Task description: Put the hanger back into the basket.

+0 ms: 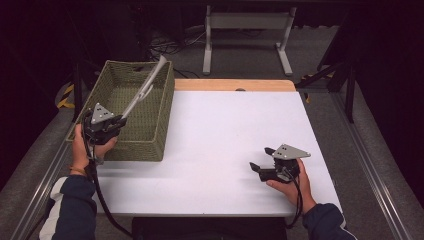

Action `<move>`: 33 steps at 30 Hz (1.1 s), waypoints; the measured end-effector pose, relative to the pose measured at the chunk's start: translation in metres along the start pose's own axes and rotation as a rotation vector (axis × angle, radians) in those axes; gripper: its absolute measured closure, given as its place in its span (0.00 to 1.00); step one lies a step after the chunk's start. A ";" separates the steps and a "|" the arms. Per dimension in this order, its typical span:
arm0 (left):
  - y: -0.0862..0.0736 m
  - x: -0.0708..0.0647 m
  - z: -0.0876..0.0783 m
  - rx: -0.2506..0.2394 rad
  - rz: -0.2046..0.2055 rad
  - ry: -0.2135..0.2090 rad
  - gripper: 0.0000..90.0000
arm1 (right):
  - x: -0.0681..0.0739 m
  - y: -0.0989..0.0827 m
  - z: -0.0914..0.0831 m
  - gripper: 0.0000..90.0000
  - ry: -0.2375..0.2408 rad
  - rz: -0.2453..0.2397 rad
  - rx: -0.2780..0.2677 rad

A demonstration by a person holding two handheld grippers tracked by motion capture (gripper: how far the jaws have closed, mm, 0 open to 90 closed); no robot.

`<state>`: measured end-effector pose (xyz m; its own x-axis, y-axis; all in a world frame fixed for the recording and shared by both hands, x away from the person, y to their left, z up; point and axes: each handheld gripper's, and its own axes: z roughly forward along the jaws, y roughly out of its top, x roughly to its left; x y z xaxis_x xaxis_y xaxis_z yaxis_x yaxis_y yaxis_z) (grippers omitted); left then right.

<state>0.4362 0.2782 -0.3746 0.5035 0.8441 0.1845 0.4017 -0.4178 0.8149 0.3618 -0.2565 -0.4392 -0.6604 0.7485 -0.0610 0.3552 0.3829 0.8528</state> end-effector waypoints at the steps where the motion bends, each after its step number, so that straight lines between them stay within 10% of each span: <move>1: 0.000 -0.001 0.000 0.000 0.003 0.008 0.86 | 0.000 0.000 0.000 0.25 0.002 -0.001 0.003; 11: -0.002 0.002 -0.004 -0.059 -0.077 -0.012 0.80 | 0.001 -0.001 0.002 0.25 0.015 -0.015 0.019; 33: 0.017 -0.033 -0.024 -0.271 -0.006 -0.052 0.59 | 0.003 0.004 -0.006 0.25 -0.024 -0.046 -0.041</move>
<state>0.4081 0.2510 -0.3533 0.5431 0.8249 0.1565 0.1887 -0.3015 0.9346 0.3573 -0.2561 -0.4327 -0.6592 0.7434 -0.1129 0.2967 0.3951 0.8694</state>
